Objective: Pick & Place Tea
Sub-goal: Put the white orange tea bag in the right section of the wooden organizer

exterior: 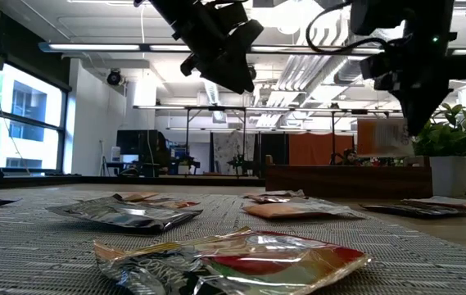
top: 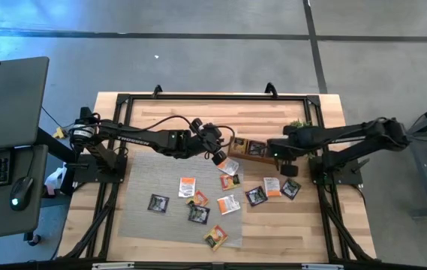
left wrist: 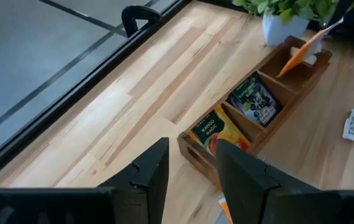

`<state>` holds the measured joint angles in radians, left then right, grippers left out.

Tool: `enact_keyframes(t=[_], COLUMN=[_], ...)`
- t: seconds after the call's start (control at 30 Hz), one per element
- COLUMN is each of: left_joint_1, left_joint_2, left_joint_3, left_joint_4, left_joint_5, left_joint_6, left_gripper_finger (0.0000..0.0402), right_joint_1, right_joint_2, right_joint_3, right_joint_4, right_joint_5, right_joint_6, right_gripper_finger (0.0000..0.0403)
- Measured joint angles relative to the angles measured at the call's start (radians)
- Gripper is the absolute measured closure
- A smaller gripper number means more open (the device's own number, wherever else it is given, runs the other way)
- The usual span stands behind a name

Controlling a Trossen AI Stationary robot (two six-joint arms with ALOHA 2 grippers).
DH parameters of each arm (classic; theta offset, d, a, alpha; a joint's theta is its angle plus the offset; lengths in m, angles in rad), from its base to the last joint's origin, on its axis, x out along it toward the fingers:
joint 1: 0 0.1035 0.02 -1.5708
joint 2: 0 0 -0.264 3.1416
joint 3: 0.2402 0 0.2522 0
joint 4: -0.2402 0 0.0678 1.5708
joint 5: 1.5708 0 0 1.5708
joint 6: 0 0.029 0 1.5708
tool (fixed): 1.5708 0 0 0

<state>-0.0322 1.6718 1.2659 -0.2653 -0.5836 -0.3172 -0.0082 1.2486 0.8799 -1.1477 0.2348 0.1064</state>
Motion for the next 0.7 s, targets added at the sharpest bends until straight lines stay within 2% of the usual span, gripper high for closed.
enact_keyframes(t=[0.17, 0.5, 0.7], left_joint_1=[0.000, 0.000, 0.000], left_joint_2=[0.000, 0.000, 0.000], left_joint_3=[0.000, 0.000, 0.000], left_joint_4=[0.000, 0.000, 0.000], left_joint_5=[-0.008, -0.010, -0.011], left_joint_6=[0.032, 0.035, 0.061], left_gripper_finger=[0.0270, 0.0270, 0.0270], right_joint_1=[0.004, 0.005, 0.005], right_joint_2=[0.060, 0.107, 0.107], right_joint_3=[0.000, 0.026, 0.077], right_joint_4=[-0.010, -0.214, -0.203], right_joint_5=[-0.004, 0.253, 0.280], right_joint_6=[-0.080, -0.160, -0.193], right_gripper_finger=[0.0401, 0.0401, 0.0398])
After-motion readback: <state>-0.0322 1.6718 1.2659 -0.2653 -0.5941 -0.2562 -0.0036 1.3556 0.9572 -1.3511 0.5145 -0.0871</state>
